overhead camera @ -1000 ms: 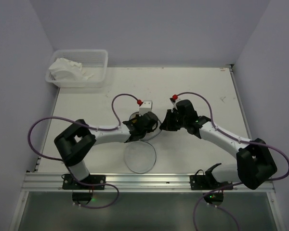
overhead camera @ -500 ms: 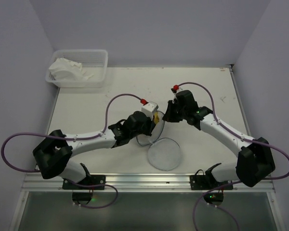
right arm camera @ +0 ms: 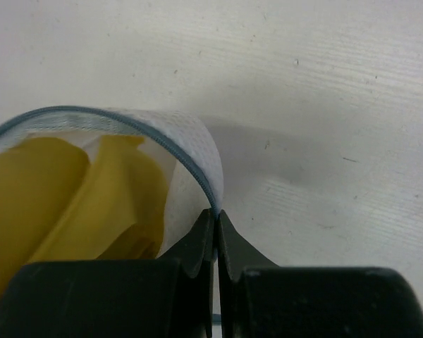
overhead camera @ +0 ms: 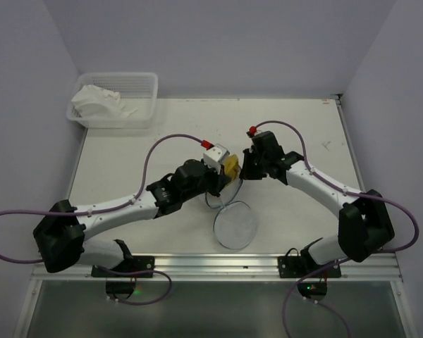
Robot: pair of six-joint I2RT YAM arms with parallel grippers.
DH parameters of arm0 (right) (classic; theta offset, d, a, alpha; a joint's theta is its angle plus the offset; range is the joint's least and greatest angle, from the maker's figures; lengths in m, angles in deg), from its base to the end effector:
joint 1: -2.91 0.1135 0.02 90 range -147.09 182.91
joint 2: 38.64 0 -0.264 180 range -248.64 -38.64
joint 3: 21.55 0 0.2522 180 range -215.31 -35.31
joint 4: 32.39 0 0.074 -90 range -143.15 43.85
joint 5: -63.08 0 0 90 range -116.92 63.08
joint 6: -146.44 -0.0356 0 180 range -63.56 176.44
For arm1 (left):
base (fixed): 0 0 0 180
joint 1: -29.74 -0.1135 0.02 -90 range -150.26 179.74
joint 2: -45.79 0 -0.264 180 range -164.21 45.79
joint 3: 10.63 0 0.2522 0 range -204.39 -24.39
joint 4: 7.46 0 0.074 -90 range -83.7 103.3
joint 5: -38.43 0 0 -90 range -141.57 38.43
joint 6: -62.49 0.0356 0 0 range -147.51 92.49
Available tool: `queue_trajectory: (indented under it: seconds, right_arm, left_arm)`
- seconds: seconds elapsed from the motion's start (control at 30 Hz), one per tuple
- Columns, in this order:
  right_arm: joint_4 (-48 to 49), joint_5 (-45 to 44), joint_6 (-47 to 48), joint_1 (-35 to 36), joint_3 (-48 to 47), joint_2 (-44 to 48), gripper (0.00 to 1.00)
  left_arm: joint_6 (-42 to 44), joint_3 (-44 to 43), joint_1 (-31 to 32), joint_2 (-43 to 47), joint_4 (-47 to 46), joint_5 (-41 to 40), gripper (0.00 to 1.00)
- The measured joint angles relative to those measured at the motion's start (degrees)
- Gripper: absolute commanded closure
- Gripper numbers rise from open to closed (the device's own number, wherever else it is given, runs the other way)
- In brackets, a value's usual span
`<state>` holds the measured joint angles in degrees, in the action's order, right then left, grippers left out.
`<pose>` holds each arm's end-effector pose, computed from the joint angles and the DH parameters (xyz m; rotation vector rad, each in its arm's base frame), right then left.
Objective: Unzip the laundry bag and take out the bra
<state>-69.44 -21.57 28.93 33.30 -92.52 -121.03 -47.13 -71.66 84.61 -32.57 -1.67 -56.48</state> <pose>0.2612 0.1571 0.2433 -0.1068 2.4914 0.5595 0.1798 -0.2503 0.2540 0.5660 1.9735 -0.7502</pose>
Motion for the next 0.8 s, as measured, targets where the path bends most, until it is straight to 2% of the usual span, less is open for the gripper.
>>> queue_trajectory:
  seconds: [0.23, 0.43, 0.57, 0.7, 0.8]
  right_arm:
    - [-0.1, 0.2, 0.3, 0.0, 2.1, -1.6, 1.0]
    - [0.1, 0.9, 0.5, -0.1, 5.3, 1.8, 1.0]
    - [0.7, 1.8, 0.0, 0.0, 7.7, 5.5, 1.0]
    - [1.6, 1.9, -0.7, 0.0, 9.3, 6.1, 1.0]
    - [2.0, 1.8, -1.0, 0.0, 10.8, 6.1, 1.0]
  left_arm:
    - [0.0, 2.8, 0.0, 9.0, -5.9, 2.2, 1.0]
    - [-6.8, 5.9, -0.7, 10.4, -9.9, -9.5, 1.0]
    - [-11.9, 5.5, -2.8, 9.2, -14.3, -12.8, 1.0]
    - [-14.6, -0.8, -5.9, 7.0, -13.7, -14.1, 1.0]
    - [-15.8, -9.4, -11.8, 5.7, -9.3, -14.7, 1.0]
